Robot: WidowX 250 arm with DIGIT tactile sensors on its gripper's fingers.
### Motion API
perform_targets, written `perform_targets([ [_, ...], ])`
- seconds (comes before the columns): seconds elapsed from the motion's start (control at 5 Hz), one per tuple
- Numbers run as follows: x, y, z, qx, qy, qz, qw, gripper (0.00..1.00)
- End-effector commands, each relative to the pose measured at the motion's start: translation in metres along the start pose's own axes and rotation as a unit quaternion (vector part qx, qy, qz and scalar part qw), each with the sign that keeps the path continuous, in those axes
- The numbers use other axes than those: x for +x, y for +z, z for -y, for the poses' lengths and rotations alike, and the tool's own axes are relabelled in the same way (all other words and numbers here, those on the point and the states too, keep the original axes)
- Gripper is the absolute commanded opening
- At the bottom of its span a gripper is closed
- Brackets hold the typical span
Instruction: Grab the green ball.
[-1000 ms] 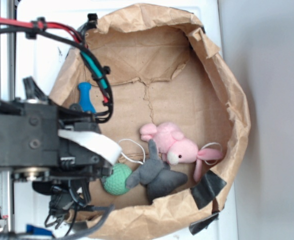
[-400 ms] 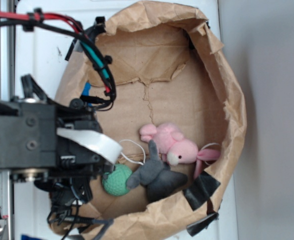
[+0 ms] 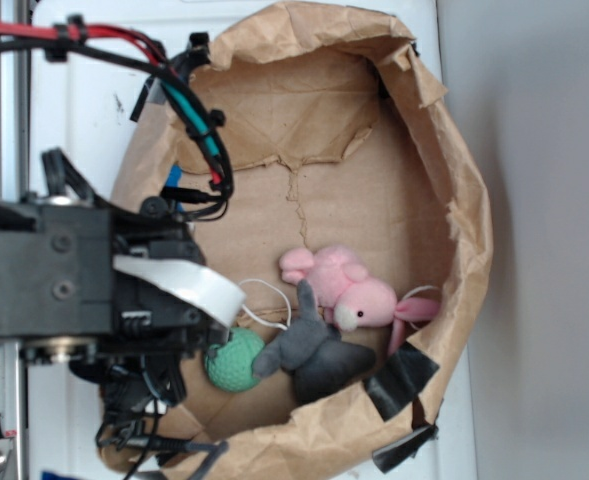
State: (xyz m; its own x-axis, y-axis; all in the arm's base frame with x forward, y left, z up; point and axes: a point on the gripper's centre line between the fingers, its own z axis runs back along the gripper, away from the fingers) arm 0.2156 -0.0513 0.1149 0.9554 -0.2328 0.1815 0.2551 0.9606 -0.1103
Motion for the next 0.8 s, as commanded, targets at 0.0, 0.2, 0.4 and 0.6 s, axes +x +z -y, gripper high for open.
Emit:
perform_targets([
  [0.0,0.039,-0.014,0.004,0.018,-0.007,-0.013,1.0,1.0],
  [0.2,0.053,-0.018,-0.003,0.018,0.002,-0.021,1.0,1.0],
  [0.4,0.06,-0.027,-0.008,0.024,0.011,-0.035,0.999,1.0],
  [0.6,0.059,-0.034,-0.003,0.013,-0.015,-0.04,0.999,1.0],
])
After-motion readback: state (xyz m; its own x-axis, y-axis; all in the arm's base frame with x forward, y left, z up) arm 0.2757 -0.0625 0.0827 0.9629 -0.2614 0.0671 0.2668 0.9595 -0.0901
